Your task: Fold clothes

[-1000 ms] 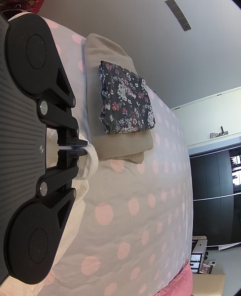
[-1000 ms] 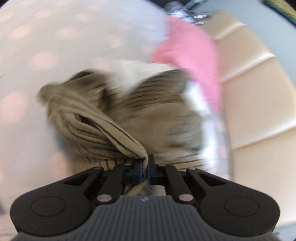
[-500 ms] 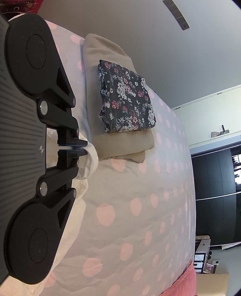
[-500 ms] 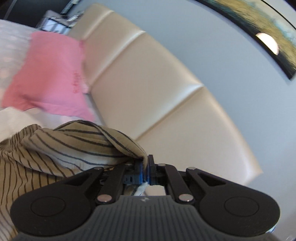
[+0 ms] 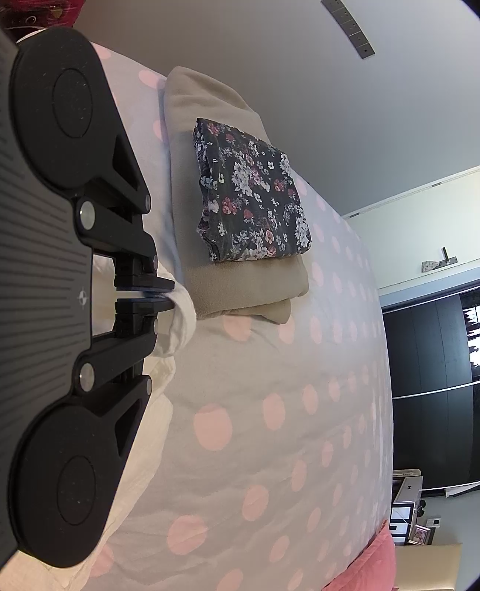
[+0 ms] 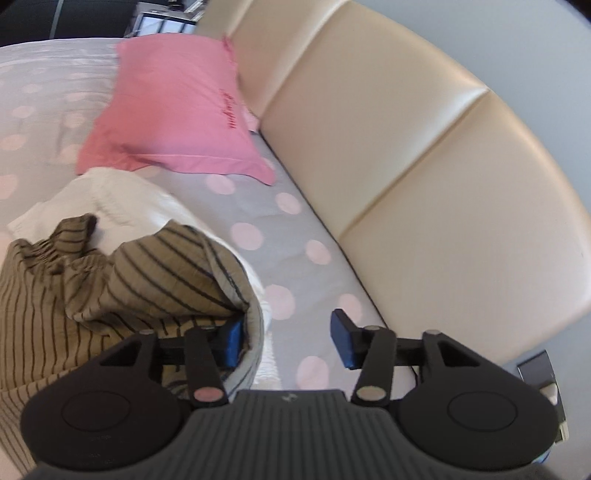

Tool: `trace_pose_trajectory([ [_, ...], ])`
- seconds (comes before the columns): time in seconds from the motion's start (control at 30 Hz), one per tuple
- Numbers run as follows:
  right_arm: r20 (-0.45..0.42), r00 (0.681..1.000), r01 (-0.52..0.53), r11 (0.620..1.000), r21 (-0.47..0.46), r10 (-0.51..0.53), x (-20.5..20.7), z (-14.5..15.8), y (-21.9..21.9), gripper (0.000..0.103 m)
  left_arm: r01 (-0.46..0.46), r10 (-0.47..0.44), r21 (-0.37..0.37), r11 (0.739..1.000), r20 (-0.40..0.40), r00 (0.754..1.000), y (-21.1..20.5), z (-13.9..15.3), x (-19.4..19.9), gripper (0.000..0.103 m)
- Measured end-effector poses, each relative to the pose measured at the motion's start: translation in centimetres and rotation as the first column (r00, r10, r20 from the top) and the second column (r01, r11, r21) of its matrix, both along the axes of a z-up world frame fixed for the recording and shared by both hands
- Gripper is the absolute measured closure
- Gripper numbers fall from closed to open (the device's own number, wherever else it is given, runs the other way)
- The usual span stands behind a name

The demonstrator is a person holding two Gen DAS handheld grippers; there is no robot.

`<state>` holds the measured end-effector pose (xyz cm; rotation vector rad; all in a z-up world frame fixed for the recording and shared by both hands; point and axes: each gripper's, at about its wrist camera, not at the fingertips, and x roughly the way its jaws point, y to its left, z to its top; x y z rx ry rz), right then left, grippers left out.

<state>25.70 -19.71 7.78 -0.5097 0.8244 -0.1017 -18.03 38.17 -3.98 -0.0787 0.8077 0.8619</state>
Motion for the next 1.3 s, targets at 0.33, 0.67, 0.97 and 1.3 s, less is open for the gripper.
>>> trace_pose_trajectory([
  [0.33,-0.078,0.98,-0.155,0.951,0.267,0.182,-2.9,1.0,4.0,0.028,-0.005,0.005,-0.004,1.0,0.021,1.0,0.3,0.4,-1.0,0.103],
  [0.67,-0.217,0.766,-0.487,0.767,0.418,0.605,-16.5,-8.8,14.4,0.03,-0.024,0.025,-0.017,1.0,0.035,0.999,1.0,0.4,-2.8,0.103],
  [0.97,-0.34,0.584,-0.433,0.637,0.638,0.737,-24.3,-18.0,20.5,0.032,-0.018,0.019,-0.032,0.999,0.039,0.999,1.6,-0.4,-4.4,0.103],
  [1.3,-0.248,0.708,-0.374,0.648,0.663,0.662,-23.9,-15.3,20.6,0.101,-0.08,0.076,0.027,0.996,0.137,0.988,2.5,1.0,-6.5,0.103],
])
